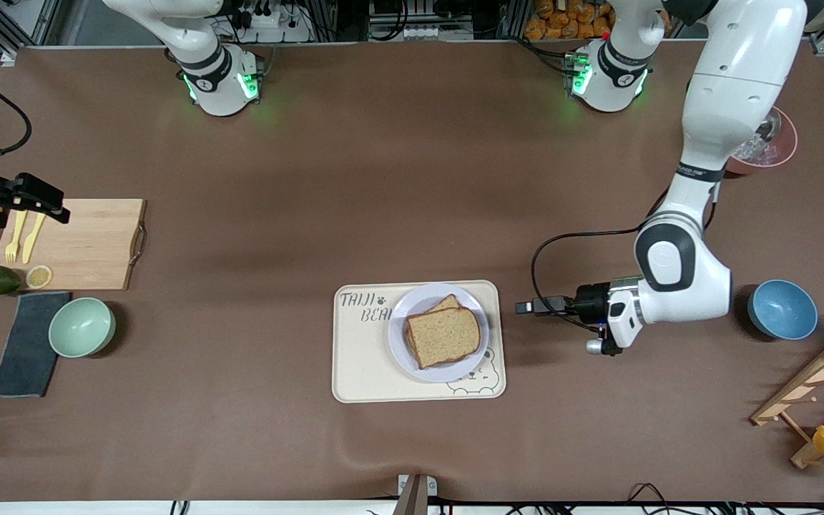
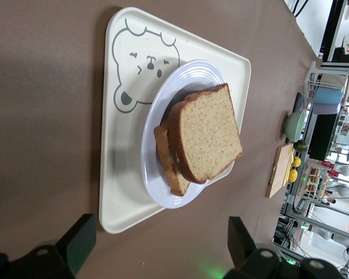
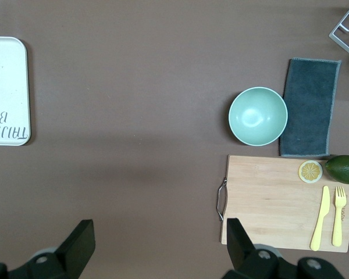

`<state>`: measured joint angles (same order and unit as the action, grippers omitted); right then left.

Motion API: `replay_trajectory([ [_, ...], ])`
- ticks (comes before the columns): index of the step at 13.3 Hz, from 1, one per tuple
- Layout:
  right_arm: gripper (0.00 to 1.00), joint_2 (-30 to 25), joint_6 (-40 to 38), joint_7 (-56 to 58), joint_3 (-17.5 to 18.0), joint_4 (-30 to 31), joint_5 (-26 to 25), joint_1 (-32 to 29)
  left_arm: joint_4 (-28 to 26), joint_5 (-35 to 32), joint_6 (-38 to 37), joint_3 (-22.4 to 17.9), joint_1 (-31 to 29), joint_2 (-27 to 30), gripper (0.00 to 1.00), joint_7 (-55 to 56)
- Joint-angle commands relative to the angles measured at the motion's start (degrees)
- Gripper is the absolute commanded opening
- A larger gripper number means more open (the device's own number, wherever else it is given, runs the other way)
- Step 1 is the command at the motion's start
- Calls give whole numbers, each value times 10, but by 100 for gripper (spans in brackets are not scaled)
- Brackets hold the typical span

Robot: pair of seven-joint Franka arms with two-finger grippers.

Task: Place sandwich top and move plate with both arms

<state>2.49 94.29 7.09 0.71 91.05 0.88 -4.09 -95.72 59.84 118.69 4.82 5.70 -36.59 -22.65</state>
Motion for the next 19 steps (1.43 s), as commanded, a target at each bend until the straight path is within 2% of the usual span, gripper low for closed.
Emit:
replay_trajectory([
  [1, 100, -1, 0, -1, 10, -1, -2, -12, -10, -90, -16, 0, -19, 37, 100, 37],
  [3, 100, -1, 0, -1, 10, -1, -2, -11, 9, -193, -41, 0, -31, 54, 100, 83],
  [5, 100, -1, 2, -1, 10, 0, -1, -12, 52, -263, -102, 0, -39, 55, 100, 112],
  [8, 100, -1, 2, -1, 10, 0, -1, -12, 84, -325, -133, 0, -46, 71, 100, 157],
  [11, 100, -1, 2, -1, 10, 0, -1, -12, 130, -392, -198, -2, -46, 78, 100, 194],
  [15, 100, -1, 2, -2, 10, 0, -1, -10, 137, -505, -244, -2, -46, 133, 100, 205],
  [19, 100, 4, 2, -2, 11, -1, -1, -10, 136, -631, -246, 3, -41, 192, 100, 212],
])
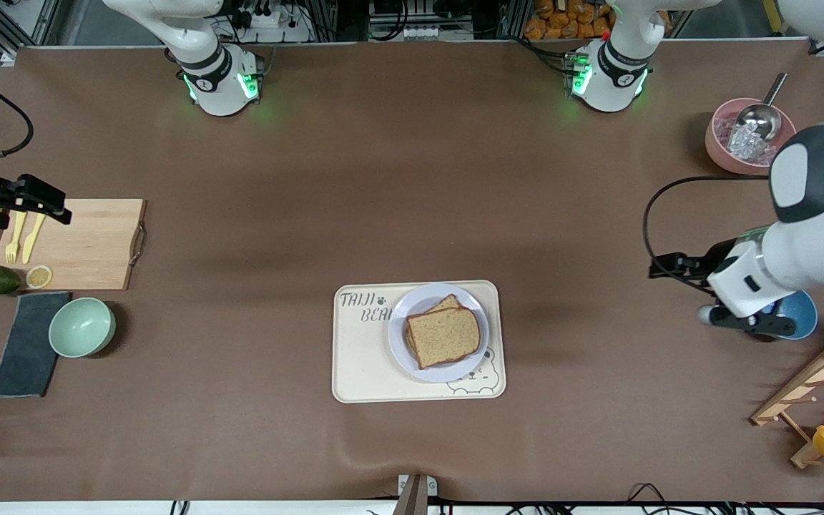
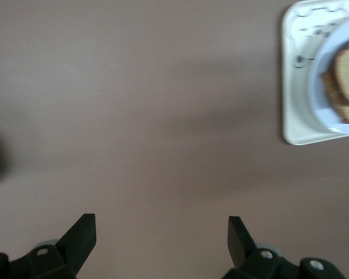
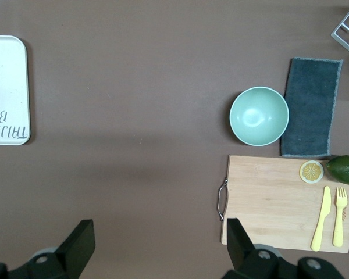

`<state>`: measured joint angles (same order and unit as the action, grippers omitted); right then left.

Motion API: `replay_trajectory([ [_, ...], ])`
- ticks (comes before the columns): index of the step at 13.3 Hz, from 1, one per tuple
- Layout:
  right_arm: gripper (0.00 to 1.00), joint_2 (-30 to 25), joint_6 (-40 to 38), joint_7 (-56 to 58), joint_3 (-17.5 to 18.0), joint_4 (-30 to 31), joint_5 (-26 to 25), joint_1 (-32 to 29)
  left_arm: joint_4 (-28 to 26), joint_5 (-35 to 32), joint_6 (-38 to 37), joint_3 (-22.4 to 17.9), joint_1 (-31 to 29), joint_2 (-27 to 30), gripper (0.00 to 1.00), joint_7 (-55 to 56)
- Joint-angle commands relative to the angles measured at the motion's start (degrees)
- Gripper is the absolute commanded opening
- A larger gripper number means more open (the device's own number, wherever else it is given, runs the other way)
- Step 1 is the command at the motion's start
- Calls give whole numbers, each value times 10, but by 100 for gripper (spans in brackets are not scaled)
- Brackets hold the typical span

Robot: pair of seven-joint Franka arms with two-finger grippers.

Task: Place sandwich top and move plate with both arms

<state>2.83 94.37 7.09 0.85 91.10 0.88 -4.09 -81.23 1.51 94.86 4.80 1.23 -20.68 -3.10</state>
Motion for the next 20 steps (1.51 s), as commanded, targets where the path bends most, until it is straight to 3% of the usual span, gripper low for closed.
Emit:
replay_trajectory([
  [1, 100, 0, 1, -2, 10, -1, -1, -10, -9, -52, -8, 0, 1, 39, 100, 17],
  [10, 100, 0, 0, -1, 10, -1, -1, -13, -2, -53, -27, -35, -7, 110, 100, 29],
  [13, 100, 0, 1, -1, 9, -2, -1, -14, -28, -46, -45, -31, -7, 152, 100, 61],
  [16, 100, 0, 1, -1, 9, -1, -1, -14, -88, -52, -25, -30, -5, 204, 100, 73],
  [20, 100, 0, 2, -1, 9, -1, -1, -15, -82, -52, -30, -34, -10, 206, 100, 71],
])
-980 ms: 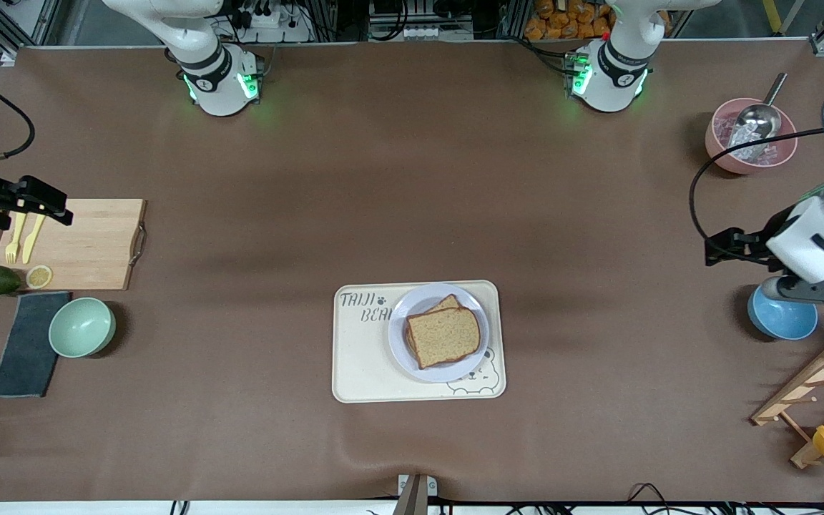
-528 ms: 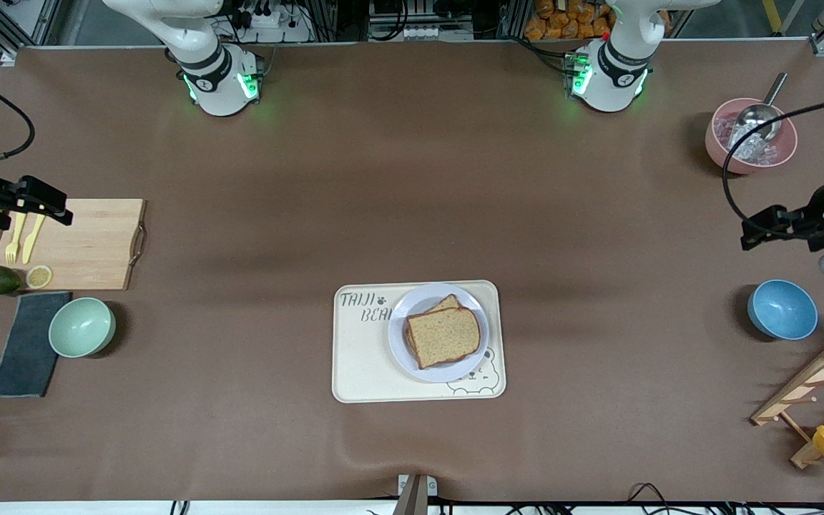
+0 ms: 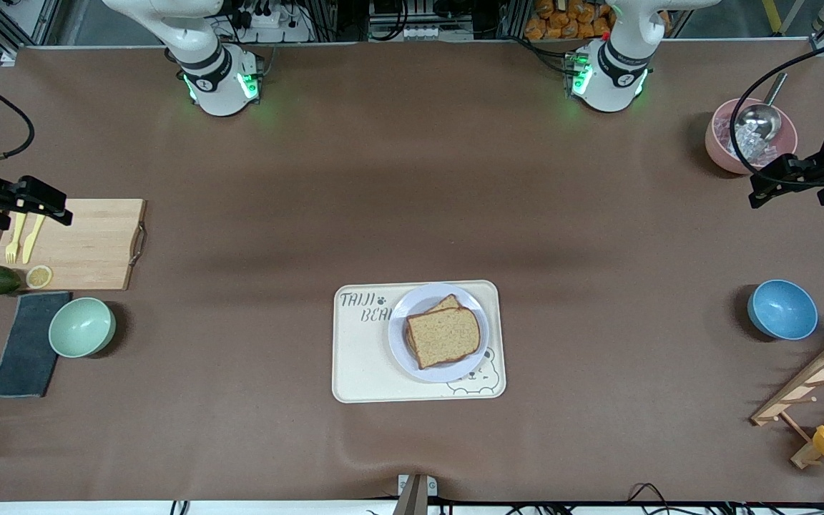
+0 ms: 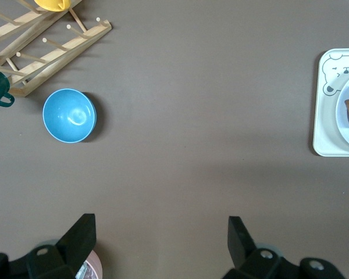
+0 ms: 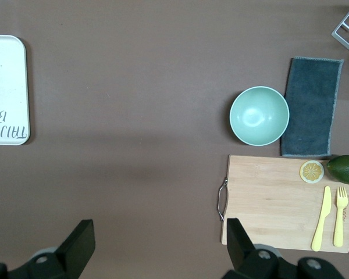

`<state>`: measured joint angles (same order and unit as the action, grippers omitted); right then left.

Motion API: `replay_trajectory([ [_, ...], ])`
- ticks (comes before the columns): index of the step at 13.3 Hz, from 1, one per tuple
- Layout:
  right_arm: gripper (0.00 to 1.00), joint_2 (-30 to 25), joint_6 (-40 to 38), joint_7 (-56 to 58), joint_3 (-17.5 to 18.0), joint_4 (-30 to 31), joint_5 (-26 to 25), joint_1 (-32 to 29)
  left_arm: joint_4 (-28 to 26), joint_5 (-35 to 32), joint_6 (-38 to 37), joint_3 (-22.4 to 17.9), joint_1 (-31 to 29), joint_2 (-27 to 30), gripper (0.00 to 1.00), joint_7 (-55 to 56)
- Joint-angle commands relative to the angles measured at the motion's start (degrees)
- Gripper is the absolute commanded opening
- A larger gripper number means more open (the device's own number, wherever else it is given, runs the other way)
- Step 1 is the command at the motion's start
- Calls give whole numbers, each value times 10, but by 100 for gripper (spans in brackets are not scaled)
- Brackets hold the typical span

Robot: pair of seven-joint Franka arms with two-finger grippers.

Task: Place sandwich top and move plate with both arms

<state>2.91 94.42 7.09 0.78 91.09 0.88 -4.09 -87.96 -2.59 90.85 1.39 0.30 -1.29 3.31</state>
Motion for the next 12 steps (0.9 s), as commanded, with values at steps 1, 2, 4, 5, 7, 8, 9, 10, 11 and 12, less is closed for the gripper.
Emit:
replay_trajectory([
  [1, 100, -1, 1, -1, 10, -1, -1, -14, -13, -11, 10, 1, 1, 11, 100, 8],
  [2, 100, -1, 1, -1, 10, -1, -1, -14, -10, -10, 10, 3, 1, 8, 100, 7],
  [4, 100, -1, 1, -1, 10, -1, -1, -14, 2, -12, 10, 1, 1, -1, 100, 3],
  [5, 100, -1, 1, -1, 10, -1, -1, -14, 2, -12, 10, 1, 0, -1, 100, 0],
  [7, 100, -1, 1, -1, 10, -1, -1, -14, 0, -12, 7, 1, 1, -2, 100, -1],
  [8, 100, -1, 1, -1, 10, -1, -1, -14, -1, -12, 5, 2, 1, -3, 100, -4],
  [9, 100, -1, 2, -1, 10, -2, -1, -14, 2, -12, 5, 4, 5, -3, 100, -1],
  [10, 100, -1, 2, -1, 11, -1, -1, -14, 2, -12, 5, 5, 5, -4, 100, -3],
  [11, 100, -1, 2, -1, 10, -1, -1, -14, 2, -9, 3, 5, 5, -4, 100, -3],
  [12, 100, -1, 2, -1, 10, -1, -1, -14, 3, -3, 3, 6, 1, -3, 100, -4],
])
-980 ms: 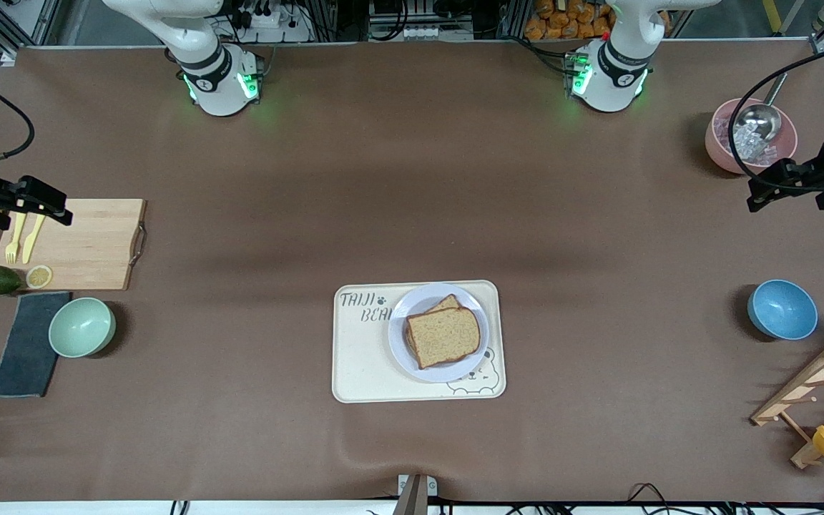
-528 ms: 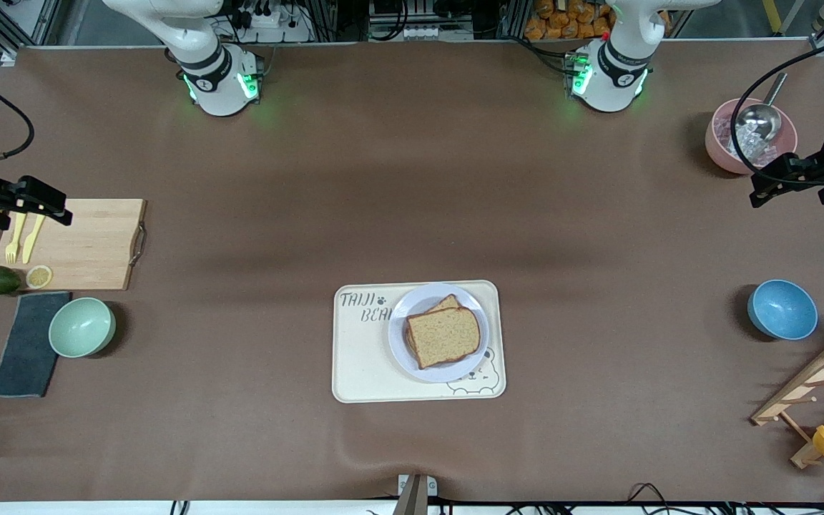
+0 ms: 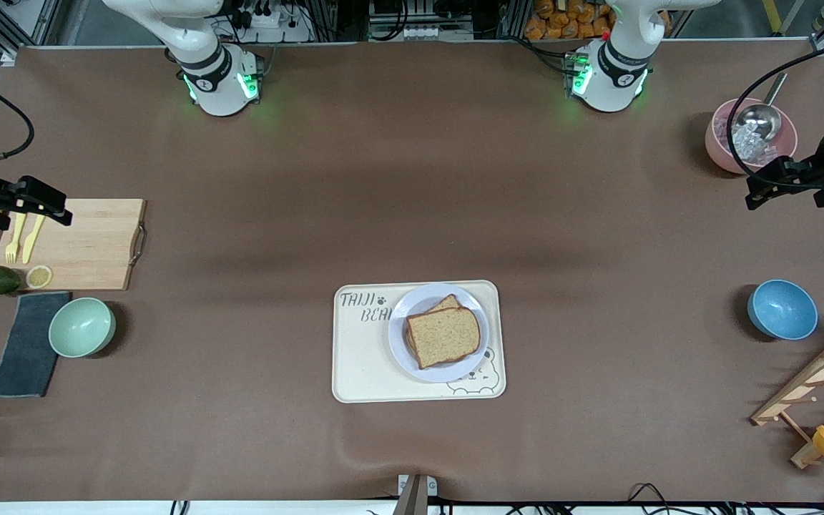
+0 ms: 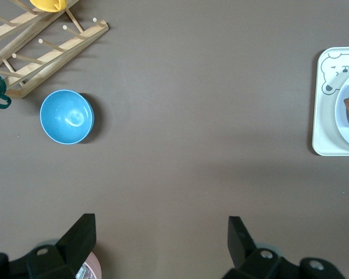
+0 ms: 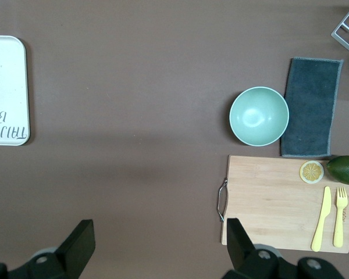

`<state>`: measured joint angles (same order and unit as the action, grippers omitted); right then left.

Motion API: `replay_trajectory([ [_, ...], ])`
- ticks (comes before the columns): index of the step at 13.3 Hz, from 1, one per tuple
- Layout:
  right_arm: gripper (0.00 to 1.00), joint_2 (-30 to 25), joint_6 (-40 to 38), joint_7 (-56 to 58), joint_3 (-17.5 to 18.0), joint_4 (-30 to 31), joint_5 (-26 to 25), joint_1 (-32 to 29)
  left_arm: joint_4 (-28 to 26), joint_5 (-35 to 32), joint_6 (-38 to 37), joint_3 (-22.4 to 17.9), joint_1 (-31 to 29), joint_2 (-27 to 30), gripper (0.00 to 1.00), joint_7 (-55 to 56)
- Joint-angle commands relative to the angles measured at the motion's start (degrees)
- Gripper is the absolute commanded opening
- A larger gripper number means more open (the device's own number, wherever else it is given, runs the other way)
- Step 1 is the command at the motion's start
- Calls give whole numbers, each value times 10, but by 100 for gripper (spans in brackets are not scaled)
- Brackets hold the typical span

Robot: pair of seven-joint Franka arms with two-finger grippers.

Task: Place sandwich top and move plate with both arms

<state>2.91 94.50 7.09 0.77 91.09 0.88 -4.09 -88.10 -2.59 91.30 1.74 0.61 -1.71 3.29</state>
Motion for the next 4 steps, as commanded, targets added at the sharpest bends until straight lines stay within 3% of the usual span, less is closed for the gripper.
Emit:
replay_trajectory([
  [1, 100, -1, 2, -1, 10, -1, -1, -14, 6, -3, -2, 2, 0, 1, 100, -4],
  [4, 100, -1, 2, -1, 10, -1, -1, -14, 6, -3, -2, 2, 5, 0, 100, -3],
])
